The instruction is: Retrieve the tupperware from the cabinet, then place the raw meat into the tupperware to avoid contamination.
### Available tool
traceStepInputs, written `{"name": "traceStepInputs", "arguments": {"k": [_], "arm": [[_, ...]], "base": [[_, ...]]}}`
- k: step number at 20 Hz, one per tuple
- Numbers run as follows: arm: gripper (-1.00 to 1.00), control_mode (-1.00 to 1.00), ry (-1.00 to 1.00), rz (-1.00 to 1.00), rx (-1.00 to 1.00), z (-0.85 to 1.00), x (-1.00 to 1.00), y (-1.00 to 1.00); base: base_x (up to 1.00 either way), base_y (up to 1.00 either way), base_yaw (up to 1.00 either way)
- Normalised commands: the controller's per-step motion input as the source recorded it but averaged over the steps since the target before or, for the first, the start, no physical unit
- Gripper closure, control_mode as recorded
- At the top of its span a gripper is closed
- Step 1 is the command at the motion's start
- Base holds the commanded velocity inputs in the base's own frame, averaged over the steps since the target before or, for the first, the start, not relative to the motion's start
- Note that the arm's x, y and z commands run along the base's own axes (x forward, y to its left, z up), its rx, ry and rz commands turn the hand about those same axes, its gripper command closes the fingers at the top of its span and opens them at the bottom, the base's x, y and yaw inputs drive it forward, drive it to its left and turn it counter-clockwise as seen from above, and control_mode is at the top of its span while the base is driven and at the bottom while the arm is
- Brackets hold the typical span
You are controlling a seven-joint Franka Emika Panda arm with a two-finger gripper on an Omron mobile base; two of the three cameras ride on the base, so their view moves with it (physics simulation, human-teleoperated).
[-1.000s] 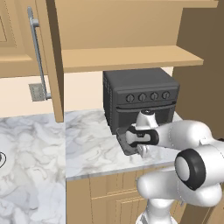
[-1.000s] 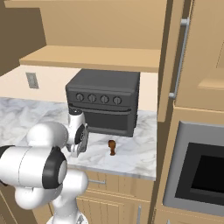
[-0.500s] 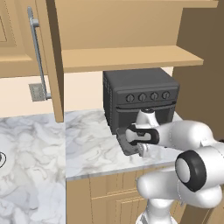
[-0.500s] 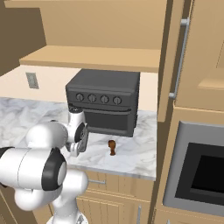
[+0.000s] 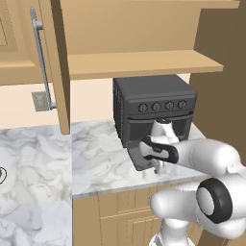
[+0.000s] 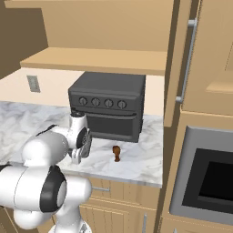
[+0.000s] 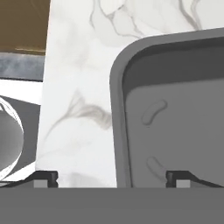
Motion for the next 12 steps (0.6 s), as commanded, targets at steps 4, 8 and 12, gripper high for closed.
{"name": "traceStepInputs", "arguments": {"k": [4, 8, 12], "arm": [[-1.00, -1.00, -0.01, -0.01, 0.04, 0.34, -0.19, -0.10], [-1.00, -1.00, -0.03, -0.03, 0.04, 0.41, -0.20, -0.20], [-1.00, -1.00, 0.00, -0.09, 0.05, 0.28, -0.11, -0.35]], "base": [[0.00, 0.00, 0.00], [0.00, 0.00, 0.00], [0.00, 0.00, 0.00]]}}
